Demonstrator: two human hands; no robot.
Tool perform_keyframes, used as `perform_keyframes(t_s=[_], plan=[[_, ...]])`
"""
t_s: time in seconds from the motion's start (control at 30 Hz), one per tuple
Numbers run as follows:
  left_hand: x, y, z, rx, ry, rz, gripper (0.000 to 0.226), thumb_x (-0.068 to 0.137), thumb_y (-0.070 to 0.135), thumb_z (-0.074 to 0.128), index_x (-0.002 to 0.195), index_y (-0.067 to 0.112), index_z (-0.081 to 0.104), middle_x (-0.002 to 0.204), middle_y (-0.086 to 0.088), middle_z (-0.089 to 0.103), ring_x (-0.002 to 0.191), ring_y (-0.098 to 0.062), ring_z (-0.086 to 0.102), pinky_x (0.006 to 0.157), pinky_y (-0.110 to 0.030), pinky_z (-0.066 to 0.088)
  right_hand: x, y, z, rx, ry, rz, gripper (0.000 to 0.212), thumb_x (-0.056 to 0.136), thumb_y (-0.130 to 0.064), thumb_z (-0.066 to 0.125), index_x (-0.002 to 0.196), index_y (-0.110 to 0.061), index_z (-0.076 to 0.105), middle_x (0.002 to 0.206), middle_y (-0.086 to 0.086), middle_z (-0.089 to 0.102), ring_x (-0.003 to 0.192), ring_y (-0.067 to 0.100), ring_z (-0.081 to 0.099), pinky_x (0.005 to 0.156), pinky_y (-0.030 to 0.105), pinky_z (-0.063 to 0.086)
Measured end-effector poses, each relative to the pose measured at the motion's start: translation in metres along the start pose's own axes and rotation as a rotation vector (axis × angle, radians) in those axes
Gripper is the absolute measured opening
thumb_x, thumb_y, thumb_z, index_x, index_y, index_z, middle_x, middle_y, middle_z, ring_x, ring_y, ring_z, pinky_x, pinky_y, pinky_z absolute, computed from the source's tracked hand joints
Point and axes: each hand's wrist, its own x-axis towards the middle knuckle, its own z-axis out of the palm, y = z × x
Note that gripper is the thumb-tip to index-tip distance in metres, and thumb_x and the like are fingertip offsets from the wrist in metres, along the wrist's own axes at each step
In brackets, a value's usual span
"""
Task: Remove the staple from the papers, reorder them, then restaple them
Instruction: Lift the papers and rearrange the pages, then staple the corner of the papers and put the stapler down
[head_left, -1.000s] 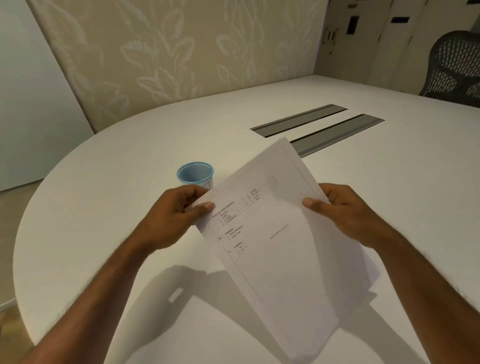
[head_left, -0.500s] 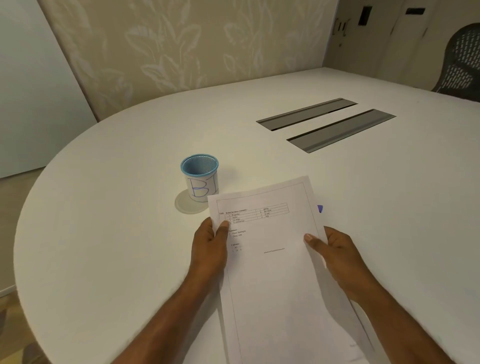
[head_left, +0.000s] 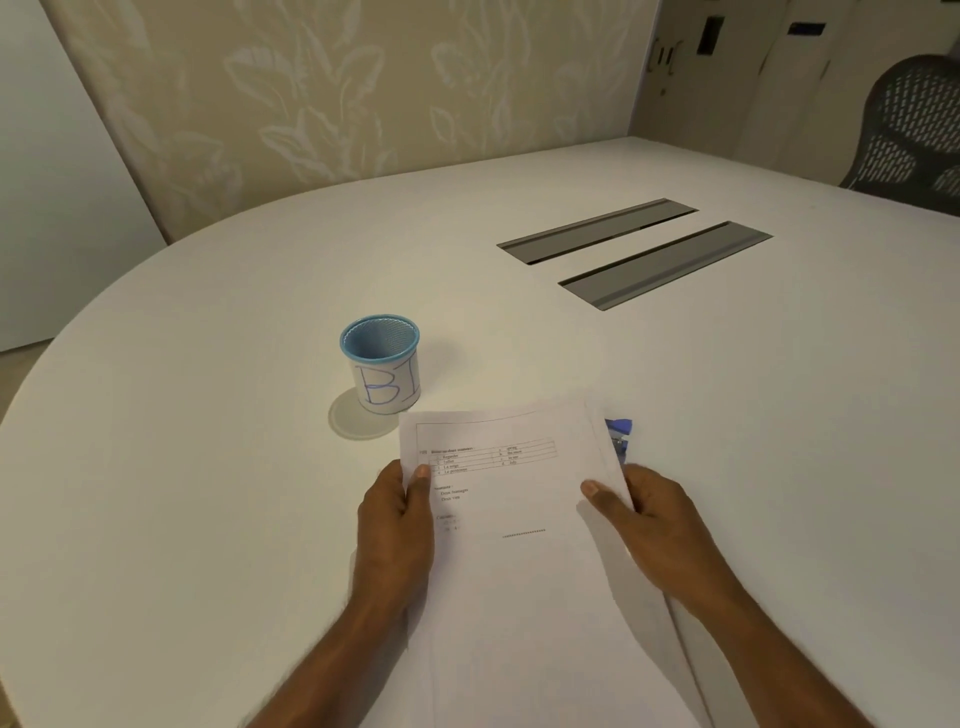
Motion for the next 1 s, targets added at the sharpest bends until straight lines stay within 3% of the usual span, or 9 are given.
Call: perform_keyframes(t_s=[0.1,0.17,0.27,0.37,0.53,0.63,0.73,0.8,1.0], plan=[[0.002,-0.002,-0.006,0.032,0.022,0.036,0.023,0.101,0.021,0.047,0.093,0.017,0.068,0.088,0.006,0.072,0.082,-0.009,0.067,0.061,-0.015,0.045,0.025,-0.012,-0.019,-0.233,0.267,-0.244,0.010,0.085,-0.029,0.067,0.080,-0.021,0.064,0.079,-0.007,0.066,0.068,0.007,0.058,0.063,0.023,0.046],[0.005,-0.003,-0.011,0.042,0.026,0.034,0.023,0.101,0.020,0.047,0.092,0.019,0.068,0.087,0.008,0.072,0.079,-0.004,0.067,0.059,-0.012,0.045,0.049,-0.020,-0.029,-0.379,0.311,-0.400,0.003,0.086,-0.018,0.067,0.087,-0.016,0.065,0.086,-0.001,0.065,0.076,0.017,0.056,0.072,0.031,0.045],[0.008,-0.006,-0.015,0.069,0.013,0.037,0.023,0.101,0.020,0.046,0.096,0.014,0.068,0.090,0.005,0.071,0.084,-0.010,0.066,0.065,-0.020,0.046,0.084,-0.024,-0.037,-0.530,0.135,-0.379,0.016,0.086,-0.016,0.066,0.102,-0.013,0.066,0.095,0.002,0.065,0.088,0.022,0.057,0.081,0.034,0.045],[0.006,-0.008,-0.014,0.075,0.002,0.046,0.024,0.101,0.021,0.046,0.094,0.015,0.067,0.086,0.006,0.071,0.082,-0.009,0.065,0.062,-0.017,0.044,0.107,-0.024,-0.034,-0.643,-0.161,-0.214,0.033,0.086,-0.031,0.066,0.113,-0.012,0.062,0.104,0.001,0.063,0.096,0.021,0.058,0.086,0.034,0.047],[0.007,-0.009,-0.014,0.056,-0.003,0.042,0.025,0.101,0.021,0.045,0.097,0.015,0.068,0.090,0.005,0.073,0.086,-0.010,0.068,0.066,-0.020,0.047,0.121,-0.021,-0.020,-0.815,-0.327,-0.150,0.017,0.086,-0.027,0.065,0.087,-0.010,0.063,0.088,0.006,0.066,0.078,0.022,0.058,0.066,0.032,0.045],[0.008,-0.010,-0.013,0.062,-0.009,0.046,0.025,0.101,0.021,0.045,0.096,0.013,0.068,0.090,0.002,0.073,0.086,-0.015,0.068,0.066,-0.023,0.048,0.124,-0.023,-0.024,-0.480,-0.268,-0.020,0.026,0.092,-0.022,0.059,0.080,0.001,0.061,0.077,0.018,0.069,0.064,0.019,0.059,0.055,0.025,0.042],[0.009,-0.011,-0.013,0.082,-0.012,0.064,0.027,0.101,0.022,0.045,0.093,0.005,0.065,0.088,-0.010,0.072,0.085,-0.028,0.067,0.070,-0.037,0.052,0.124,-0.033,-0.032,0.210,-0.230,0.129,0.016,0.096,-0.015,0.053,0.091,0.000,0.055,0.097,0.028,0.071,0.072,0.027,0.069,0.066,0.031,0.055],[0.008,-0.011,-0.011,0.086,-0.013,0.073,0.030,0.101,0.022,0.045,0.092,-0.001,0.063,0.089,-0.017,0.071,0.085,-0.036,0.065,0.073,-0.047,0.052,0.124,-0.044,-0.036,0.474,-0.260,0.129,0.017,0.098,-0.016,0.047,0.101,0.000,0.053,0.095,0.024,0.072,0.075,0.030,0.070,0.075,0.038,0.057],[0.009,-0.006,-0.002,0.092,-0.042,0.099,0.031,0.100,0.023,0.047,0.088,-0.001,0.061,0.085,-0.017,0.070,0.081,-0.034,0.064,0.064,-0.035,0.049,0.119,-0.075,-0.022,0.966,-0.465,0.264,0.041,0.100,-0.029,0.037,0.124,0.001,0.054,0.081,0.008,0.058,0.070,0.018,0.055,0.075,0.031,0.048]])
